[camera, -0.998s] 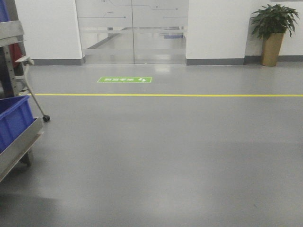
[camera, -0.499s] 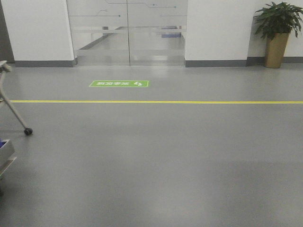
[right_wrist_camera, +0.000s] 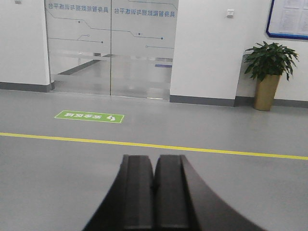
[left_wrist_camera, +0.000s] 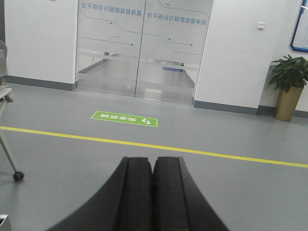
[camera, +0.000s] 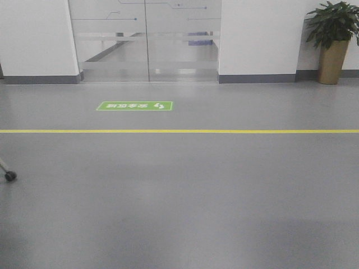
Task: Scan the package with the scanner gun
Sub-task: 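Turn the base and drive up to the red-framed table, then move the left gripper above the labeled cardboard box, then lower the left gripper and grasp the cardboard box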
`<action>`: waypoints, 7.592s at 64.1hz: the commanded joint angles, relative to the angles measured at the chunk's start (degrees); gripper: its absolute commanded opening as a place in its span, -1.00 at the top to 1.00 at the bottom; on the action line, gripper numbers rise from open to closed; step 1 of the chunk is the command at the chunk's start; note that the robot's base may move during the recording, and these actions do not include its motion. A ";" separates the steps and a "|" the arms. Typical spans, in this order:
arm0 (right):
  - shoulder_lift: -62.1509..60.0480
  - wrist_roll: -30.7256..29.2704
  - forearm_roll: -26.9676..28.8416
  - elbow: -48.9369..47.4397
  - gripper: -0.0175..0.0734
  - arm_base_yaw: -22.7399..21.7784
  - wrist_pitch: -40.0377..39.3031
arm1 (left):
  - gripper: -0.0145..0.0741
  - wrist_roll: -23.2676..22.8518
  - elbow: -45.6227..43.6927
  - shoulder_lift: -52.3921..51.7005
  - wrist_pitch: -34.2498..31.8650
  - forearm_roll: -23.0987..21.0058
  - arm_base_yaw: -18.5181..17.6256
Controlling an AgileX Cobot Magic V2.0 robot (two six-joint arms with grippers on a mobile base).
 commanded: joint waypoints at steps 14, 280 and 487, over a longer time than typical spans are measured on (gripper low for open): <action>-0.14 -0.39 0.12 0.00 0.97 0.06 -1.20 | 0.92 -0.08 -0.16 -0.16 -1.11 -0.14 0.02; -0.14 -0.39 0.12 0.00 0.97 0.06 -1.20 | 0.92 -0.08 -0.16 -0.16 -1.11 -0.14 0.02; -0.14 -0.39 0.12 0.00 0.97 0.06 -1.20 | -0.68 5.63 -79.68 93.06 58.99 -3.73 -0.39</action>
